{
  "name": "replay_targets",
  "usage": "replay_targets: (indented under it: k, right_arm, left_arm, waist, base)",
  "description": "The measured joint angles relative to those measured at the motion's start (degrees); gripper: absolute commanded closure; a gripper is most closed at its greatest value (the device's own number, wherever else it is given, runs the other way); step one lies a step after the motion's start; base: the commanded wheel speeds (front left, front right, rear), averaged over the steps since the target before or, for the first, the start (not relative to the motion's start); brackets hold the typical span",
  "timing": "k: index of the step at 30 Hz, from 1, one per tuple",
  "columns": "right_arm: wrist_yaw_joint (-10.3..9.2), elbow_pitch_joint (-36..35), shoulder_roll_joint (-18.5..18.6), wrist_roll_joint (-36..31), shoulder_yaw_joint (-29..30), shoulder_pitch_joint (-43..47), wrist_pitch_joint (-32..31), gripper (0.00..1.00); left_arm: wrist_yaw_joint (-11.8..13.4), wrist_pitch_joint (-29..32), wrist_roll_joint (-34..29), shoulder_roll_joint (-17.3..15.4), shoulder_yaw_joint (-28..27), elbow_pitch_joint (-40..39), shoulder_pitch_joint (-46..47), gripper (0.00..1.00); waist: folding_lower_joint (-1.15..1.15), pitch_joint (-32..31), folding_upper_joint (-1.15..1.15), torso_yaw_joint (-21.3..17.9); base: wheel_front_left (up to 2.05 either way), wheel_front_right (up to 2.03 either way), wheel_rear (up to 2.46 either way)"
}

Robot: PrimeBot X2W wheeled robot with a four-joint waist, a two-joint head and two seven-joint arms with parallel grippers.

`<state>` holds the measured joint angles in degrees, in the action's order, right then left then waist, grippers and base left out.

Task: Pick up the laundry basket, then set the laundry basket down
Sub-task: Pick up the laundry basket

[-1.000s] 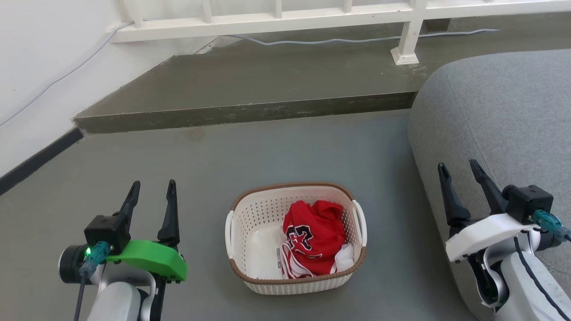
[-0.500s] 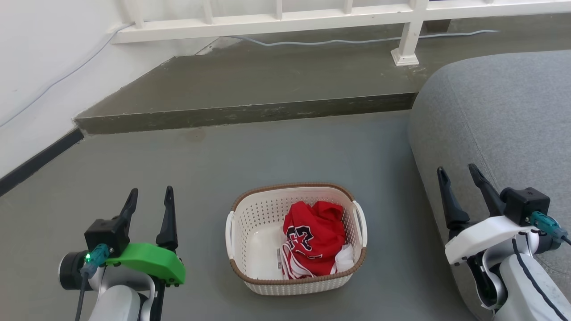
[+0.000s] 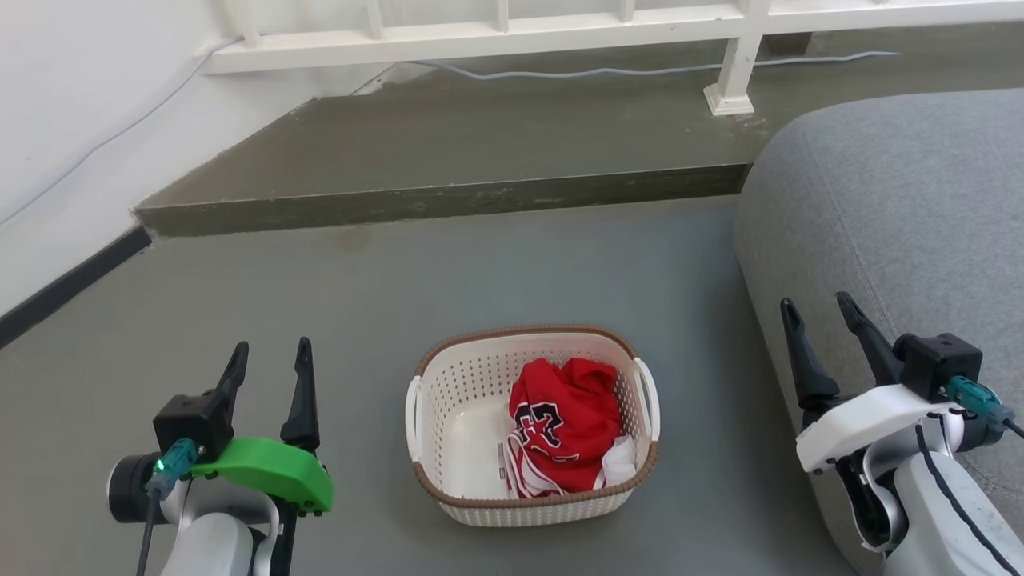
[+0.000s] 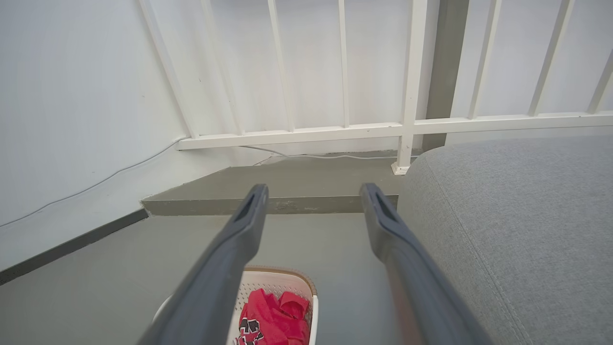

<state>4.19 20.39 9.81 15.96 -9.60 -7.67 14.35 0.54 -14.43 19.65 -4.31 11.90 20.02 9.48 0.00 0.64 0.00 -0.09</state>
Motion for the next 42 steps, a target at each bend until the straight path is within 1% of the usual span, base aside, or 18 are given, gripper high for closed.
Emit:
replay_targets:
  k: [9,15,24,26,39,42]
  right_arm:
    - [0.34,0.13,0.0,-0.42,0.05,-0.58,0.0,0.0]
    - [0.54,0.16,-0.01,-0.93,-0.19,-2.87,0.0,0.0]
    - [0.91,1.12,-0.01,-1.33,-0.63,-6.95,0.0,0.0]
    - [1.26,1.56,0.0,-1.33,-0.6,-7.8,0.0,0.0]
    - [1.4,3.97,0.01,-1.33,-0.79,-14.32,0.01,0.0]
    - [1.78,4.1,0.0,-1.33,-0.94,-16.11,0.01,0.0]
  left_arm:
    - [0.07,0.0,0.0,0.22,0.16,-0.15,1.91,0.0]
    - [0.48,0.0,0.0,0.54,0.62,-0.52,3.52,0.0]
    - [0.54,0.01,0.1,1.09,0.88,-0.56,6.91,0.0]
    - [0.54,0.02,0.25,1.18,0.96,-0.44,7.69,0.0]
    - [0.41,0.79,0.6,1.57,1.83,1.47,13.74,0.0]
    - [0.4,0.86,0.6,1.62,1.86,1.8,15.27,0.0]
  waist:
    - [0.0,2.27,0.0,0.13]
    - [0.0,5.09,0.0,0.31]
    - [0.0,10.9,0.0,0.73]
    - [0.0,12.31,0.0,0.84]
    - [0.0,21.7,0.0,1.43]
    - [0.0,23.9,0.0,1.48]
  base:
    - [0.0,0.0,0.0]
    - [0.0,0.0,0.0]
    - [0.0,0.0,0.0]
    - [0.0,0.0,0.0]
    - [0.0,0.0,0.0]
    - [0.0,0.0,0.0]
